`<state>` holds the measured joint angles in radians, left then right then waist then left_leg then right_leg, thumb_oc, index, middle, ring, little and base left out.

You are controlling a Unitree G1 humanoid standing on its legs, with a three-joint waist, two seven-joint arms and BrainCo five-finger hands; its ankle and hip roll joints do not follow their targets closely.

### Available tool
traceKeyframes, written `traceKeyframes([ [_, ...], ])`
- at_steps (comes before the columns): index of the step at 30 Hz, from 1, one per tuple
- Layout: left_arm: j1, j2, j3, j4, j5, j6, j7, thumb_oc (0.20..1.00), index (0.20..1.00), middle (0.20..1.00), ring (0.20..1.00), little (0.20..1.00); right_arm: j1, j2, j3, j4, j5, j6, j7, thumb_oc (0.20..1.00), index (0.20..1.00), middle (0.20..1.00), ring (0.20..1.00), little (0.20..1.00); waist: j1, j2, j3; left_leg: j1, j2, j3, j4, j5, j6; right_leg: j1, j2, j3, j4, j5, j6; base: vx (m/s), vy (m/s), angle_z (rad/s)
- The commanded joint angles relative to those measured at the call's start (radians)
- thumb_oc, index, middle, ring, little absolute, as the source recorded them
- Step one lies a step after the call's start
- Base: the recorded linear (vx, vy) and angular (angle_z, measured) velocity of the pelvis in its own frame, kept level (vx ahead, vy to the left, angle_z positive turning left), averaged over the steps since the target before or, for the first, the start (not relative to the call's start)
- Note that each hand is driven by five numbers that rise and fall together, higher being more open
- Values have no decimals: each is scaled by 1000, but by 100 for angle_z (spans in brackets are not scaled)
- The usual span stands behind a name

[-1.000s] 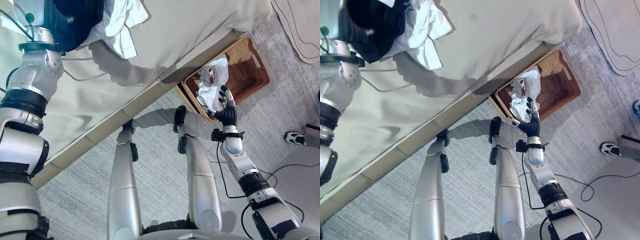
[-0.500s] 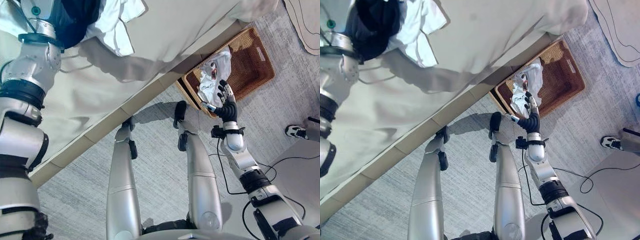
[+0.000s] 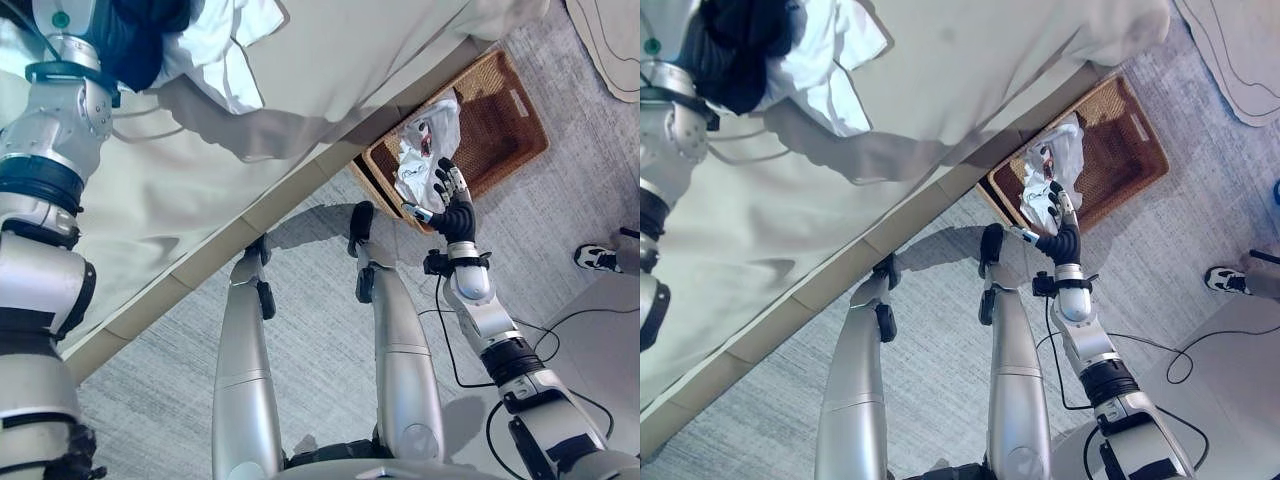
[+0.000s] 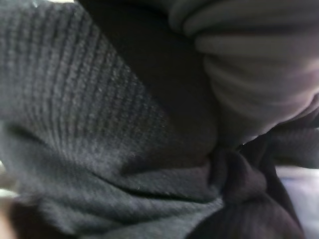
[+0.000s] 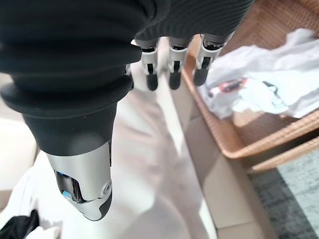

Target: Pick up clothes into the bucket

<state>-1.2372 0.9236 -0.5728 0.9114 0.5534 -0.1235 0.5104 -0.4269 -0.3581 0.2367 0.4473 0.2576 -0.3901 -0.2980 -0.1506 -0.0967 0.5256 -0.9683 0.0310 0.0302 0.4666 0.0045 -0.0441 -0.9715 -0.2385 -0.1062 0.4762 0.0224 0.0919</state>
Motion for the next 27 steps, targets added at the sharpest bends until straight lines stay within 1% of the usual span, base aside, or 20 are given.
traceKeyframes([
  [1,131,1,61,-23,-14,-23,9,200,200,200,200,200,60,-14,-60,-37,-8,-40,-9,1000,1000,1000,1000,1000,9,25,-88,-13,14,-25,-1,-14,-18,57,-54,31,-78,61,117,32,-14,3],
  [3,210,-8,130,-117,-19,-31,6,200,200,200,200,200,66,-13,-72,-39,-14,-34,-7,1000,1000,1000,1000,1000,21,30,-98,34,9,-25,-17,-17,-17,106,-54,23,-89,56,116,26,-11,1],
  [4,286,-18,190,-186,-11,-40,12,200,200,200,200,200,68,-15,-89,-38,-30,-25,-11,1000,1000,1000,1000,1000,35,33,-105,81,6,-28,-30,-22,-16,153,-56,18,-99,53,115,41,-18,1],
  [5,293,-18,195,-190,-10,-39,11,200,200,200,200,200,69,-17,-87,-38,-30,-25,-11,1000,1000,1000,1000,1000,33,34,-103,85,6,-28,-31,-22,-16,157,-55,17,-100,54,115,62,-35,0],
  [6,360,-36,242,-250,-7,-51,8,200,200,200,200,200,71,-21,-102,-43,-40,-17,-9,1000,1000,1000,1000,1000,45,37,-113,135,3,-30,-50,-24,-17,208,-57,9,-117,51,113,32,-21,-1],
  [7,365,-36,246,-253,-7,-51,8,200,200,200,200,200,71,-23,-101,-44,-40,-17,-9,1000,1000,1000,1000,1000,44,38,-110,139,3,-30,-52,-23,-17,213,-57,8,-119,51,113,80,-47,1],
  [8,431,-61,295,-318,-16,-69,3,200,200,200,200,200,66,-24,-114,-40,-48,-11,-10,1000,1000,1000,1000,1000,59,42,-120,191,0,-35,-72,-25,-17,266,-55,3,-137,49,111,45,-27,3],
  [9,437,-61,300,-322,-15,-68,2,200,200,200,200,200,67,-25,-112,-40,-48,-11,-10,1000,1000,1000,1000,1000,57,43,-118,196,0,-35,-74,-25,-17,271,-55,2,-139,49,111,74,-43,4],
  [11,517,-90,350,-411,-21,-94,-16,200,200,200,200,200,60,-26,-125,-33,-57,-1,-2,1000,1000,1000,1000,1000,76,48,-131,272,0,-42,-108,-24,-17,354,-54,-9,-174,45,107,70,-44,4],
  [12,522,-91,354,-415,-21,-93,-18,200,200,200,200,200,61,-26,-124,-33,-57,-1,-2,1000,1000,1000,1000,1000,75,48,-129,276,0,-42,-110,-24,-17,359,-54,-10,-176,46,106,92,-55,5],
  [13,561,-115,375,-456,-43,-120,-33,200,200,200,200,200,57,-29,-130,-24,-68,9,1,1000,1000,1000,1000,1000,86,51,-141,322,1,-47,-136,-19,-20,408,-56,-20,-201,45,106,48,-30,4],
  [16,588,-134,394,-503,-51,-134,-45,200,200,200,200,200,52,-28,-129,-12,-76,15,7,1000,1000,1000,1000,1000,93,54,-149,371,1,-53,-177,-2,-24,460,-55,-32,-235,55,104,57,-54,10],
  [17,615,-146,410,-543,-68,-149,-62,200,200,200,200,200,52,-27,-128,-2,-80,22,16,1000,1000,1000,1000,1000,102,58,-158,410,3,-57,-200,-1,-29,503,-50,-40,-256,51,104,15,-21,10],
  [18,617,-146,412,-545,-68,-148,-64,200,200,200,200,200,52,-27,-127,-2,-80,22,16,1000,1000,1000,1000,1000,100,57,-158,410,2,-57,-205,7,-28,504,-51,-41,-261,58,103,66,-52,11],
  [19,629,-157,420,-569,-78,-160,-72,200,200,200,200,200,52,-26,-126,1,-83,26,21,1000,1000,1000,1000,1000,105,57,-165,430,6,-61,-216,4,-32,526,-48,-45,-272,54,103,28,-41,13],
  [20,644,-163,429,-596,-86,-167,-81,200,200,200,200,200,53,-25,-125,5,-87,30,25,1000,1000,1000,1000,1000,107,59,-170,452,5,-63,-235,15,-32,550,-48,-53,-293,64,103,101,-81,14],
  [21,669,-187,441,-639,-125,-191,-103,200,200,200,200,200,47,-23,-121,17,-87,34,32,1000,1000,1000,1000,1000,115,61,-187,493,11,-66,-258,15,-37,595,-39,-62,-322,63,103,50,-49,12],
  [23,691,-192,451,-675,-146,-206,-122,200,200,200,200,200,44,-21,-112,24,-89,38,43,1000,1000,1000,1000,1000,121,63,-205,521,12,-67,-277,26,-37,627,-36,-67,-348,73,100,63,-29,7],
  [26,718,-201,461,-709,-176,-221,-148,200,200,200,200,200,44,-23,-104,28,-107,45,51,1000,1000,1000,1000,1000,126,62,-221,554,13,-71,-292,25,-37,661,-31,-70,-367,74,99,73,-34,2],
  [27,737,-205,477,-746,-213,-237,-167,200,200,200,200,200,44,-25,-99,19,-111,49,63,1000,1000,1000,1000,1000,131,63,-233,583,16,-69,-303,25,-37,690,-28,-72,-378,72,98,65,-31,-1],
])
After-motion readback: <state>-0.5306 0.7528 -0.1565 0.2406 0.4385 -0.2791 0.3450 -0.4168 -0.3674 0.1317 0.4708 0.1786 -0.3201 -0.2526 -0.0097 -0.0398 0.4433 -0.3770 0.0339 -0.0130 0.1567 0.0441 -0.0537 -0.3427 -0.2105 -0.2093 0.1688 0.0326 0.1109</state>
